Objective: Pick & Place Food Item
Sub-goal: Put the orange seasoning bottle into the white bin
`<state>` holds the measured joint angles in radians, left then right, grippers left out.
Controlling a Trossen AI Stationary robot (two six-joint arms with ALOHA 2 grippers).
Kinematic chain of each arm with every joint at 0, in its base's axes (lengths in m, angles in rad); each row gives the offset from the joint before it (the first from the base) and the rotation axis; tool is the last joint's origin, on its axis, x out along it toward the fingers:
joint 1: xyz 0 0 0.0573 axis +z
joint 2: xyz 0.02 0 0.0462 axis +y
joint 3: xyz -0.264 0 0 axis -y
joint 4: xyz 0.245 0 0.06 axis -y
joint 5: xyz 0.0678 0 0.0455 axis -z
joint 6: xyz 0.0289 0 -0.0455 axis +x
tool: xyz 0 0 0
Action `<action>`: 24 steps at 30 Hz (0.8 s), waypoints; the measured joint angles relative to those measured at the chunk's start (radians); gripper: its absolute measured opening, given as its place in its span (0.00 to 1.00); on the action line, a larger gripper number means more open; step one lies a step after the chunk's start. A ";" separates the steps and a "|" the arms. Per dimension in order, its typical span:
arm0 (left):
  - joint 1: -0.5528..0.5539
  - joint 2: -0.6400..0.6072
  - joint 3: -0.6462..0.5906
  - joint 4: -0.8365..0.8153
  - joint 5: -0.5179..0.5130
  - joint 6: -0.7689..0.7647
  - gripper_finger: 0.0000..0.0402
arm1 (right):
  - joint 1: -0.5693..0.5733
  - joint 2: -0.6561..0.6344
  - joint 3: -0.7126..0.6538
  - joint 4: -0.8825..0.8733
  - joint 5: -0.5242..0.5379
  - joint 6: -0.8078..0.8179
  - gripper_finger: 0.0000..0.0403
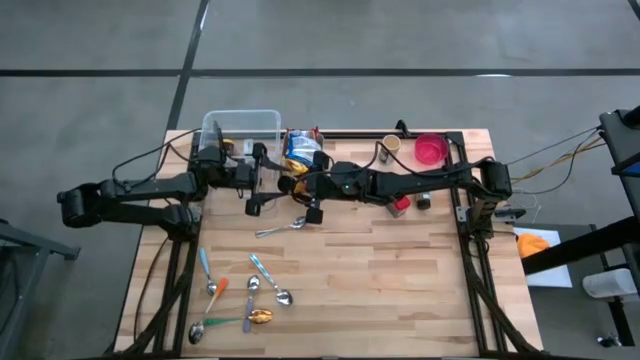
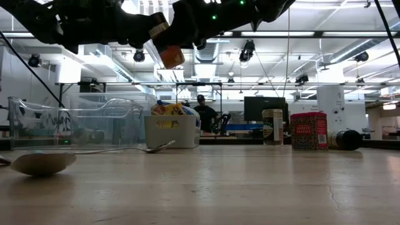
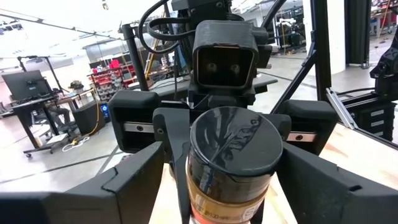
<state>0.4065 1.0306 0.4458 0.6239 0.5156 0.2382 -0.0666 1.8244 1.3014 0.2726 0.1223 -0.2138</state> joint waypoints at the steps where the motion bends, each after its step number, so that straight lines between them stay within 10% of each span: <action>1: 0.000 0.000 0.000 0.000 0.000 0.000 0.72 | 0.000 0.000 0.000 0.000 0.000 0.000 0.43; 11: 0.000 -0.001 -0.001 -0.011 0.004 0.004 0.44 | 0.000 -0.001 0.000 -0.002 0.004 0.007 0.43; 24: 0.000 -0.001 -0.001 -0.015 0.000 -0.003 0.56 | 0.000 -0.001 0.000 -0.003 0.003 0.003 0.43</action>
<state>0.4065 1.0298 0.4446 0.6086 0.5156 0.2352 -0.0669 1.8233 1.3014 0.2691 0.1253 -0.2104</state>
